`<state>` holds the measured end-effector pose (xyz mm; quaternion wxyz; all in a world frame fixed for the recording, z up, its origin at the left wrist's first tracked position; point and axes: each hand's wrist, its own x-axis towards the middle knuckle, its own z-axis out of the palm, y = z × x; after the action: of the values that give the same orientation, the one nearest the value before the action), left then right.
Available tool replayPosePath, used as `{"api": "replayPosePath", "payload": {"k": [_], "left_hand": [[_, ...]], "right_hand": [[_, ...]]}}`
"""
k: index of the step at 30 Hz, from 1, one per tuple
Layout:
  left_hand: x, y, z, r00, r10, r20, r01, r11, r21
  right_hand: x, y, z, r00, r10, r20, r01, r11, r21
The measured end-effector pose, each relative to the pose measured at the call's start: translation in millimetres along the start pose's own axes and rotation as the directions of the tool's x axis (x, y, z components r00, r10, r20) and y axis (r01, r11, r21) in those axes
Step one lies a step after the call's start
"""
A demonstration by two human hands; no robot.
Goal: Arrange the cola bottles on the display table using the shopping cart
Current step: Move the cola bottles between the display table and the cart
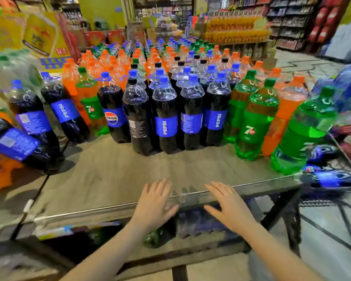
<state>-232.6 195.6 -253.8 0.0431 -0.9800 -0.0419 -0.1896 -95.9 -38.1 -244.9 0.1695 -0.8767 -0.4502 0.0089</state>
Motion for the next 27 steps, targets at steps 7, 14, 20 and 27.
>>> {"api": "replayPosePath", "payload": {"k": [7,14,20,27], "left_hand": [[-9,138,7,0.995,-0.092,0.048,0.095,0.994,-0.051],[9,260,21,0.986,-0.103,0.13,0.112,0.992,-0.066],[49,329,37,0.984,-0.092,0.15,0.108,0.989,-0.105],[127,385,79,0.979,-0.011,0.206,0.033,0.994,-0.101]], "right_hand": [[-90,85,-24,0.997,-0.055,0.056,0.054,0.998,0.025],[-166,185,-56,0.996,-0.049,0.08,0.046,0.998,0.043],[-195,254,-75,0.996,0.005,0.093,-0.014,0.996,0.088],[-195,348,-94,0.991,0.084,0.106,-0.092,0.993,0.074]]}}
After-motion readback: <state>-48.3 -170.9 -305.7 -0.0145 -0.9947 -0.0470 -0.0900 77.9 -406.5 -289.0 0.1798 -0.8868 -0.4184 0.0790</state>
